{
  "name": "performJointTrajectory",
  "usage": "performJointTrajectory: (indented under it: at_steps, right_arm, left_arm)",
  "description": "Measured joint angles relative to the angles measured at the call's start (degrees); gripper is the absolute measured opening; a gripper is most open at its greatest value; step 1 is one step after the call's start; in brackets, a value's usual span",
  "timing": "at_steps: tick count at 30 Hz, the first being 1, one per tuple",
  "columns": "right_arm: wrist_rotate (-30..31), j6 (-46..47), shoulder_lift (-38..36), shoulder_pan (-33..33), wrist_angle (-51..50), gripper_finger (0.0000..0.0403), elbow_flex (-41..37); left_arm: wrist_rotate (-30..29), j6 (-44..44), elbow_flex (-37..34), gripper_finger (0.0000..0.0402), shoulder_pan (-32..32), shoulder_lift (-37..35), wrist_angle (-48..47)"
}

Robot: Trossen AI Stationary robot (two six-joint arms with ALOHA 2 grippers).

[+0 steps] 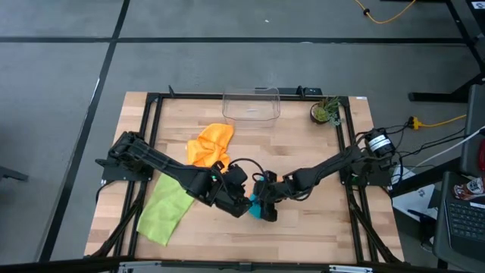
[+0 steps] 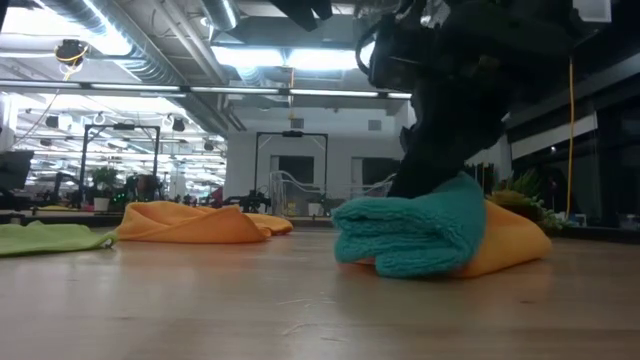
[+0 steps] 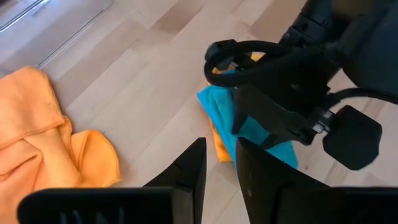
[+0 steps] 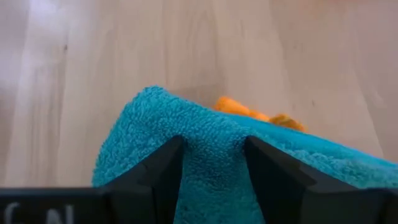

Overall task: Fold microfiber towels
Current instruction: Stack the blue microfiber cloth on top of the bottom orange microfiber cloth, then put the blue microfiber cloth into the transparent bin

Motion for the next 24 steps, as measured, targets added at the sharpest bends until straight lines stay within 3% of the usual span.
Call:
performJointTrajectory:
  at_steps: [6,12,18,24]
  right_arm:
    - [3.2,-2.5,-3.7,-0.9,-1.8,0.0178,1.7]
    - [4.4,-7.5,-11.9,-1.0,-3.2,0.0178,2.9]
    - [3.5,-6.9,-19.1,-0.7,-13.6,0.0178,3.0]
    - [2.2,-4.1,-19.2,2.7,-22.6,0.0178,3.0]
  left_arm:
    - [0.0,0.0,0.0,0.0078,0.0,0.0,-0.7]
    - [0.0,0.2,0.0,0.0078,0.0,0.0,-0.8]
    - [0.0,0.4,0.0,0.0078,-1.0,0.0,3.1]
    - [0.9,-0.1,-0.1,0.0078,-1.6,1.0,4.8]
